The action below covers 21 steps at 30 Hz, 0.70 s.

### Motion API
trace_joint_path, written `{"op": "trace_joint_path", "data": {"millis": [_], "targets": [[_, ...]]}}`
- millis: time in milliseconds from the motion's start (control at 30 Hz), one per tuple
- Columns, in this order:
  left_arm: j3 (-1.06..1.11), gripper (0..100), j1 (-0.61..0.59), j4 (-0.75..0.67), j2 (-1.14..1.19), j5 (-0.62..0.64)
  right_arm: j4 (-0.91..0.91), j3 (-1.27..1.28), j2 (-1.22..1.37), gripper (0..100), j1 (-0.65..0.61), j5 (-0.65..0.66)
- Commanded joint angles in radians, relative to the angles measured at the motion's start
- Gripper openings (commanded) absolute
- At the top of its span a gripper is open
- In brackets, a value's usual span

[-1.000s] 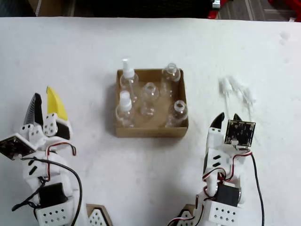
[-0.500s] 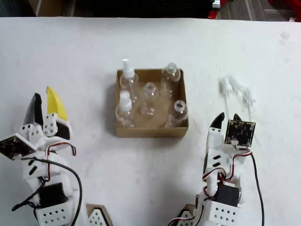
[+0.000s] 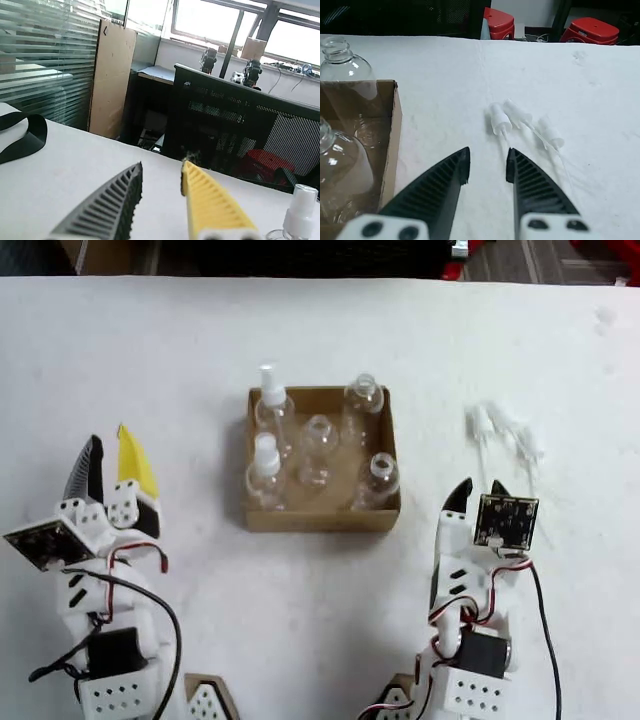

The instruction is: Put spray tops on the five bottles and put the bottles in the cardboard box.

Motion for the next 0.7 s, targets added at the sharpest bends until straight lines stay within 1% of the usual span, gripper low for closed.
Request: {"op": "trace_joint_path", "data": {"millis": [0, 133, 167, 667], "targets": [[-0.009, 11, 0.007, 0.003, -0.015, -0.014, 0.019, 0.009, -0.002, 10.5, -0.012, -0.002], [-0.012, 3, 0.007, 0.000, -0.015, -0.023, 0.019, 0.009, -0.002, 10.7, -0.008, -0.002], [-0.012, 2, 0.007, -0.002, -0.015, -0.023, 0.019, 0.009, -0.002, 10.7, -0.008, -0.002], [-0.011, 3, 0.012, -0.005, -0.015, -0.023, 0.016, 0.009, -0.004, 10.8, -0.010, -0.002]]}}
